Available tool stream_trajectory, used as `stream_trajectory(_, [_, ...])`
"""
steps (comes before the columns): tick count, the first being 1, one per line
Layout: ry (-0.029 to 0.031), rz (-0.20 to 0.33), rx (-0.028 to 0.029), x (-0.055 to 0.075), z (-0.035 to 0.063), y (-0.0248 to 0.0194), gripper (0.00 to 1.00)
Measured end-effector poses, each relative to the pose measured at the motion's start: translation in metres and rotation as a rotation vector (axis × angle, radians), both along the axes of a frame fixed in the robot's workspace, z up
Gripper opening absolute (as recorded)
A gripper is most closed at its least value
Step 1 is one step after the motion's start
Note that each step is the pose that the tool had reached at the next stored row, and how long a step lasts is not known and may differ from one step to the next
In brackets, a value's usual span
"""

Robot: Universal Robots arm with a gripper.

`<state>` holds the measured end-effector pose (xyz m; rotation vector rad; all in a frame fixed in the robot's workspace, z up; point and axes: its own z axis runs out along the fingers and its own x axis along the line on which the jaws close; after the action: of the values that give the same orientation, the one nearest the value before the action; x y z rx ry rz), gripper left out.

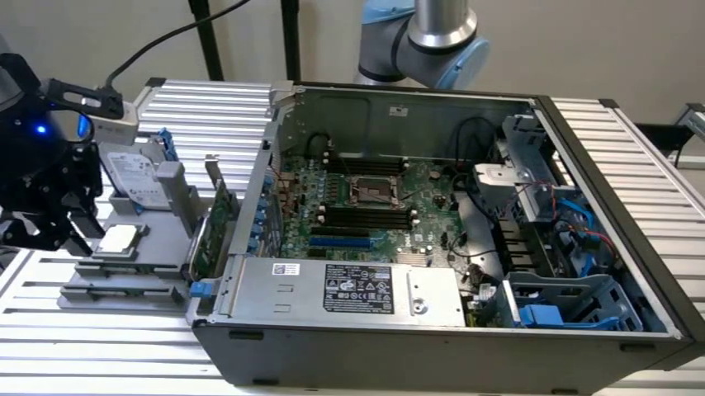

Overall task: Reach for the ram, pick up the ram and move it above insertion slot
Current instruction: 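Pick up the ram and move it above insertion slot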

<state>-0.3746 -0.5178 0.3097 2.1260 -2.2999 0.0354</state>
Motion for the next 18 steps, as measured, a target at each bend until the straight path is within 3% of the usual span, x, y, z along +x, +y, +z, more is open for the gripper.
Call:
stream_trajectory(3, [-0.0001, 0.0, -0.0026, 0.0, -0.0002, 0.0, 0.42])
stream_trajectory(18, [0.0, 0.036, -0.003, -0.001, -0.0251, -0.0031, 0.42])
